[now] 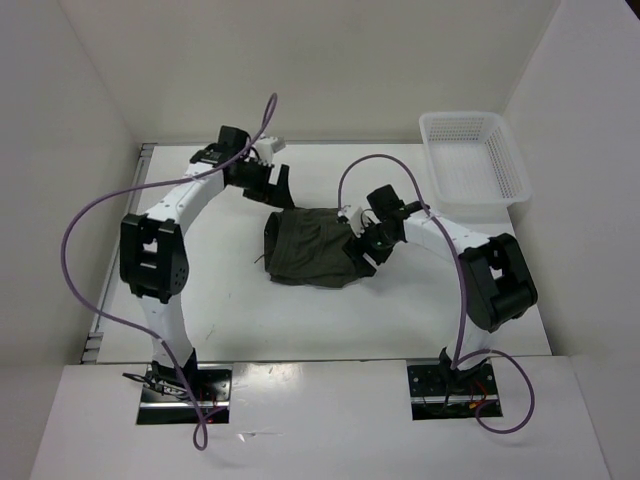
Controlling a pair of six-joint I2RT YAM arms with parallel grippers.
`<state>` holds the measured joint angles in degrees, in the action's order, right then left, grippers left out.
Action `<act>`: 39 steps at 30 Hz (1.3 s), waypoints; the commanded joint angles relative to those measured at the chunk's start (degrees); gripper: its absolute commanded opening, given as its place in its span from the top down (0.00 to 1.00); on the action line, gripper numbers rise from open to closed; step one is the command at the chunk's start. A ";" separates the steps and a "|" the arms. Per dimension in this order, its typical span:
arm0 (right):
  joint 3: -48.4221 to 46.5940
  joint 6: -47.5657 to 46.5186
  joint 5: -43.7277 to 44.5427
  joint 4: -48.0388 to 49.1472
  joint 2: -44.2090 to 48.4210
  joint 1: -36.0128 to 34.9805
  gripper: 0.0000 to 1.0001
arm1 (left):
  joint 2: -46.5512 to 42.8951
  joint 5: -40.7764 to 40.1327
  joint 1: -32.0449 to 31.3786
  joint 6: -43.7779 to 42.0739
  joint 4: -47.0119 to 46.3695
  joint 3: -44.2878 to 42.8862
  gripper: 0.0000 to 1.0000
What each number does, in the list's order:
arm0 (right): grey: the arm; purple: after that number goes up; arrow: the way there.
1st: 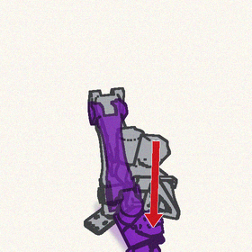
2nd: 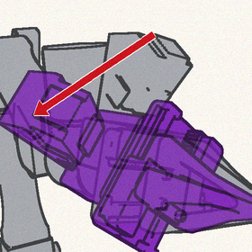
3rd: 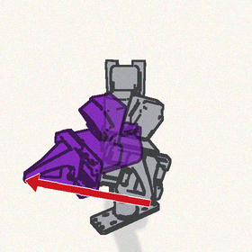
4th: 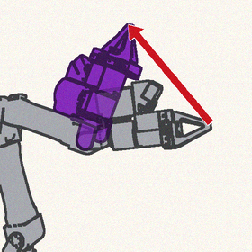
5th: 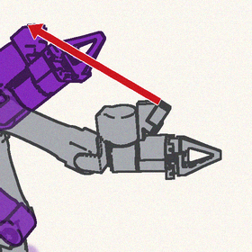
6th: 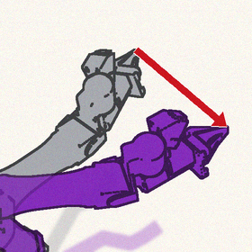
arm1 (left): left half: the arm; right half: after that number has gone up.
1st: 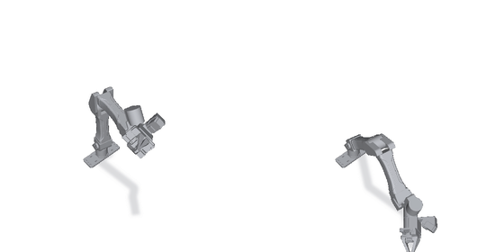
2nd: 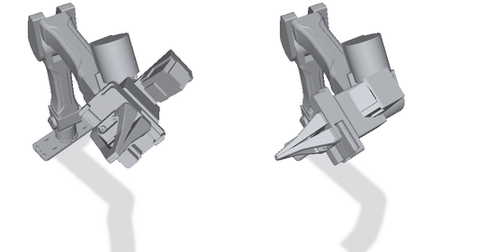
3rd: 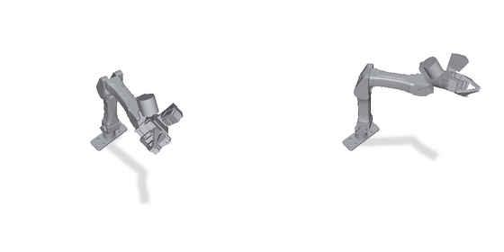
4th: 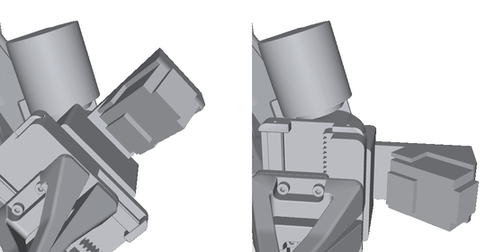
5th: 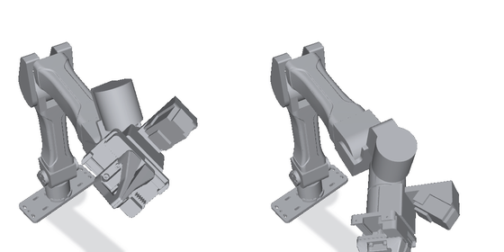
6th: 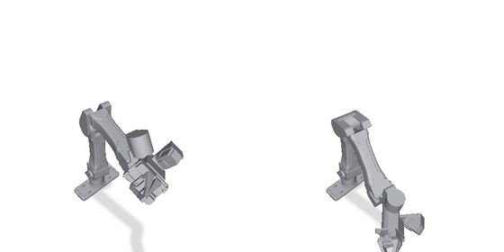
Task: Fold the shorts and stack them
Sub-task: Fold the shorts
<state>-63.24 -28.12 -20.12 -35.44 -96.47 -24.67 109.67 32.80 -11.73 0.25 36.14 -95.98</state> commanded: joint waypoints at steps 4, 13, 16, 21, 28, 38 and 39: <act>1.19 4.21 2.01 7.05 -0.48 -1.26 0.19 | 8.45 -0.62 -2.42 -0.25 -2.82 -2.01 0.00; -0.65 6.07 3.85 9.86 -4.34 -2.57 0.62 | 11.71 -1.07 -1.90 -0.25 -5.81 -4.03 0.78; 0.66 4.22 5.52 9.86 -4.34 -3.28 0.83 | 11.18 -1.07 -1.11 -0.25 -5.82 -4.03 0.95; 1.19 2.02 11.94 11.62 -4.34 -3.28 1.00 | 10.04 -5.27 1.00 -0.25 -7.49 -3.42 1.00; -1.00 -1.41 12.56 10.93 -4.34 -3.28 0.89 | 14.16 -7.58 1.71 -0.25 -8.02 -3.85 0.81; -8.39 -0.80 8.44 3.98 7.32 -2.59 0.01 | 6.89 -6.87 1.09 -0.25 -4.69 -5.52 0.00; -9.26 -0.80 8.43 3.98 9.78 -2.58 0.00 | 3.40 -6.87 2.31 -0.25 -3.89 -5.53 0.00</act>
<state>-67.72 -28.86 -10.35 -29.43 -96.14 -27.70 121.84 25.65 -10.68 0.27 31.14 -98.45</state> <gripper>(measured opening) 0.996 0.998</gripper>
